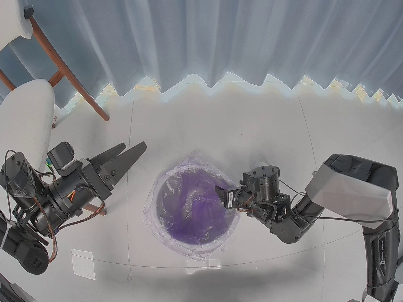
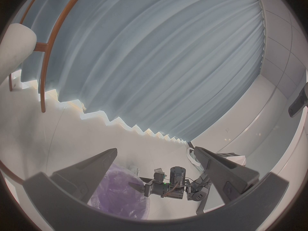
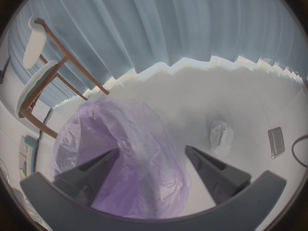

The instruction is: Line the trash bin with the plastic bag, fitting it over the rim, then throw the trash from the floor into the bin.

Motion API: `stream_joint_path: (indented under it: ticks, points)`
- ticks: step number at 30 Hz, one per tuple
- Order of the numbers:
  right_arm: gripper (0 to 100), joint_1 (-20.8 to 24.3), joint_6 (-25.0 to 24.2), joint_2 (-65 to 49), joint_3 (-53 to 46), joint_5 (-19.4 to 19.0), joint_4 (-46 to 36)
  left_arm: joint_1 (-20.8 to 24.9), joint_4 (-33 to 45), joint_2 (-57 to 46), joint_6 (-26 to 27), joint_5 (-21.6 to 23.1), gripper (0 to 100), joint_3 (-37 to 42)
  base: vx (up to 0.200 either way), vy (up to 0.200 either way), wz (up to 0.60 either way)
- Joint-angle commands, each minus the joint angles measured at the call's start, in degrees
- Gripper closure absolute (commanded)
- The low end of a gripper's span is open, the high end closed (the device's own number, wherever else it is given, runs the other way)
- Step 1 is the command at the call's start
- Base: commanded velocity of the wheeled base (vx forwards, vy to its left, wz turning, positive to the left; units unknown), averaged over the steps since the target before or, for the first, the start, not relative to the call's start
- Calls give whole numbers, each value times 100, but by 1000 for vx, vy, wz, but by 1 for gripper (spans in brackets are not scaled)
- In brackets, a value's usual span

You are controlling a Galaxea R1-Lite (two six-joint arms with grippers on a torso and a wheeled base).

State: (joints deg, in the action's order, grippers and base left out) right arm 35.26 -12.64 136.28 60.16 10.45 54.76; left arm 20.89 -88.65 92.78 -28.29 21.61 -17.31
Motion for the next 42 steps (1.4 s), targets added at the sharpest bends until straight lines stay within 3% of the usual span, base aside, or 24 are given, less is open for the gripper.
stream_joint_path:
  ticks: [1,11,16,19,22,25,26,27,30,37,42]
  points:
    - [0,-1,-37,13,-101,1,254,11,-3,21,-1,1,0,0,0,0,0]
    - [0,-71,-98,-515,-1024,-96,1696,-182,32,108,-9,1,0,0,0,0,0]
    - [0,-168,-933,-1429,-2219,-306,2663,-639,146,565,-45,18,0,79,0,0,0]
    - [0,-528,-1522,-1991,-3089,-807,2935,-885,234,926,-36,27,0,96,0,0,0]
    - [0,-1407,-2524,-2299,-4047,-1845,3322,-1149,225,1427,-9,62,0,255,0,0,0]
    - [0,-1917,-3297,-2149,-4592,-2767,3524,-1369,155,1963,17,62,0,325,0,0,0]
    - [0,-1935,-3324,-2141,-4601,-2811,3524,-1378,155,1998,17,62,0,325,0,0,0]
    - [0,-2093,-3508,-1938,-4759,-3198,3524,-1527,32,2288,35,89,0,351,0,0,0]
    - [0,-2058,-3447,-1306,-4733,-3391,3524,-1720,-21,2736,43,133,0,334,0,0,0]
    - [0,-1961,-3183,-392,-4627,-3347,3524,-1940,-21,3510,70,159,0,298,0,0,0]
    - [0,-1970,-3201,-137,-4592,-3365,3524,-1975,-21,4169,448,168,0,211,0,0,0]
